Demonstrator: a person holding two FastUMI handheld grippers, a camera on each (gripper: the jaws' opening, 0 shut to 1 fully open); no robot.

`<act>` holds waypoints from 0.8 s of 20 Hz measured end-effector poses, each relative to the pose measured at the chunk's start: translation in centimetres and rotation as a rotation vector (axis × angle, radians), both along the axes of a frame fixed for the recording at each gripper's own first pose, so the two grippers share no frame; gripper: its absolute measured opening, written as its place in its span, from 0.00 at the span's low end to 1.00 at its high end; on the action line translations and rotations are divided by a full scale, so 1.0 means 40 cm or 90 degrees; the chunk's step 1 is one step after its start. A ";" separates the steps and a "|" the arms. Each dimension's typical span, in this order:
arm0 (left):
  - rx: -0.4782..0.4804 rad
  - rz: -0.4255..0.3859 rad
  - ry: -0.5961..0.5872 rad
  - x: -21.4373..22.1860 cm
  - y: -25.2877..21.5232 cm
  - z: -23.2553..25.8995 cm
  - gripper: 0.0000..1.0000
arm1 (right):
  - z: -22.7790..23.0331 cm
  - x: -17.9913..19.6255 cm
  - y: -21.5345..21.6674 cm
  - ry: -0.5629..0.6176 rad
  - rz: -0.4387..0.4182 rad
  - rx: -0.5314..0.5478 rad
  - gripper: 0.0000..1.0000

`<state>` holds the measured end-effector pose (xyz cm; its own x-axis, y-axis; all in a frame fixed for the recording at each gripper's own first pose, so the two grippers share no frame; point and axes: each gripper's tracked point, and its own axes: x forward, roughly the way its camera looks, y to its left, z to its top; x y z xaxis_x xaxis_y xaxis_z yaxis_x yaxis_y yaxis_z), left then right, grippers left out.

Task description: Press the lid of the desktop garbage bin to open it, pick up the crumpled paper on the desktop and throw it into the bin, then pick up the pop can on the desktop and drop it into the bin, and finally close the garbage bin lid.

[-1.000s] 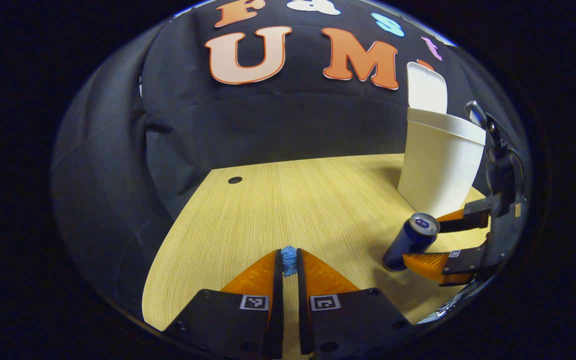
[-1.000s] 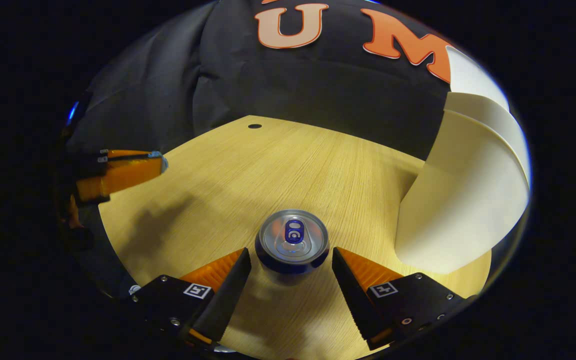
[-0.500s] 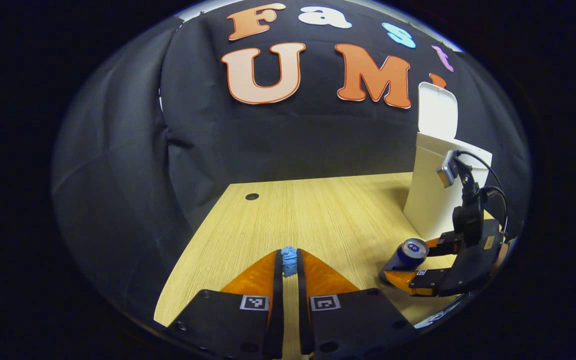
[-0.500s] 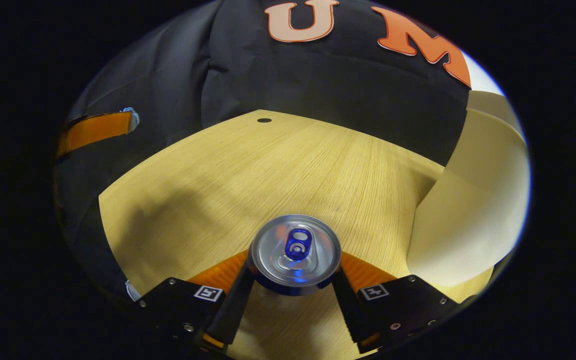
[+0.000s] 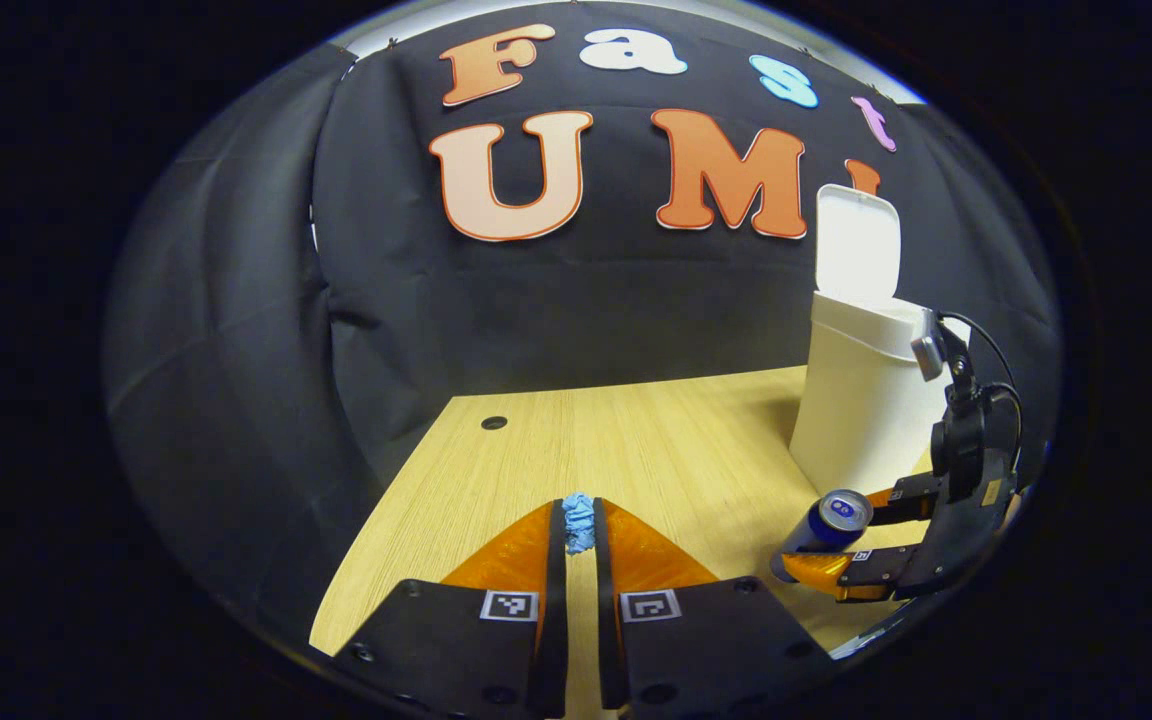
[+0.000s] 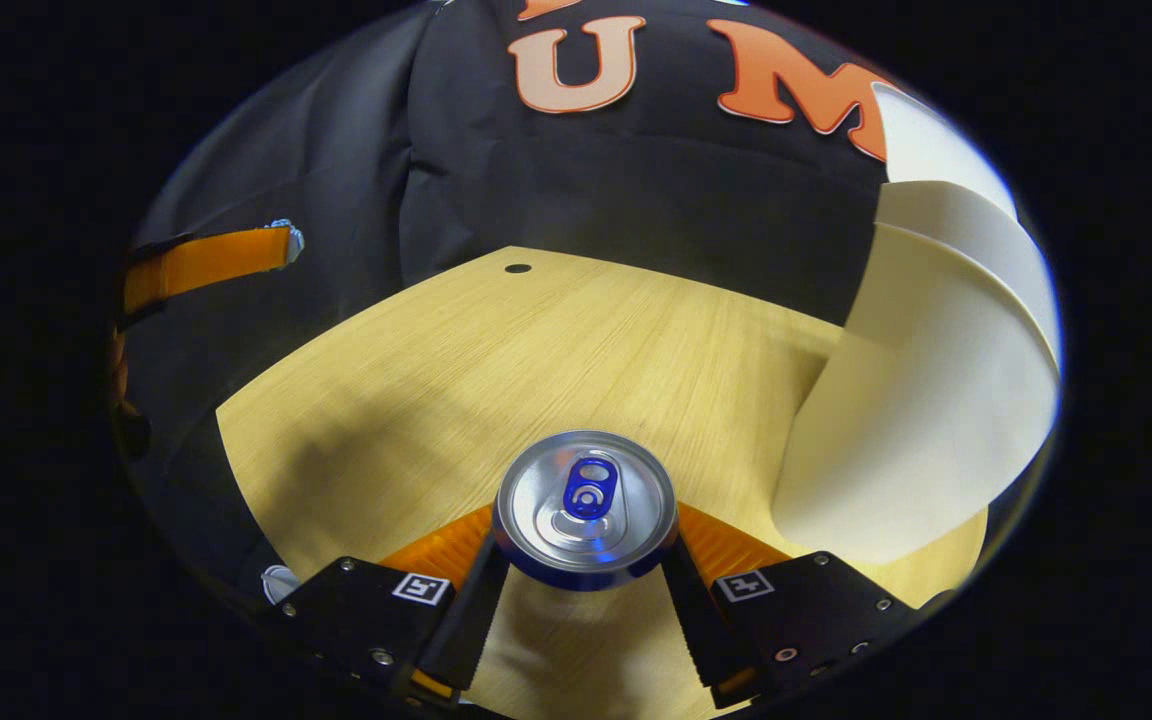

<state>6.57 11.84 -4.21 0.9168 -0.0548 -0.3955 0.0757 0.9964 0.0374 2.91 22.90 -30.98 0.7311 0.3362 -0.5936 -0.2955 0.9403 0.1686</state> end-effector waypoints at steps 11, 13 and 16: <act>-0.015 -0.085 -0.058 0.061 -0.190 0.132 0.16 | 0.004 0.007 -0.010 0.001 -0.083 -0.010 0.82; -0.024 -0.105 -0.066 0.071 -0.240 0.158 0.16 | 0.007 0.007 -0.011 0.000 -0.099 -0.009 0.81; -0.037 -0.132 -0.076 0.094 -0.313 0.192 0.16 | 0.006 0.009 -0.014 0.000 -0.119 -0.011 0.82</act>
<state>10.33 -0.67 3.46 0.9235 -0.2667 -0.2757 0.2778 0.9606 0.0013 3.29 22.34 -30.74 0.7802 0.1842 -0.5978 -0.1155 0.9817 0.1517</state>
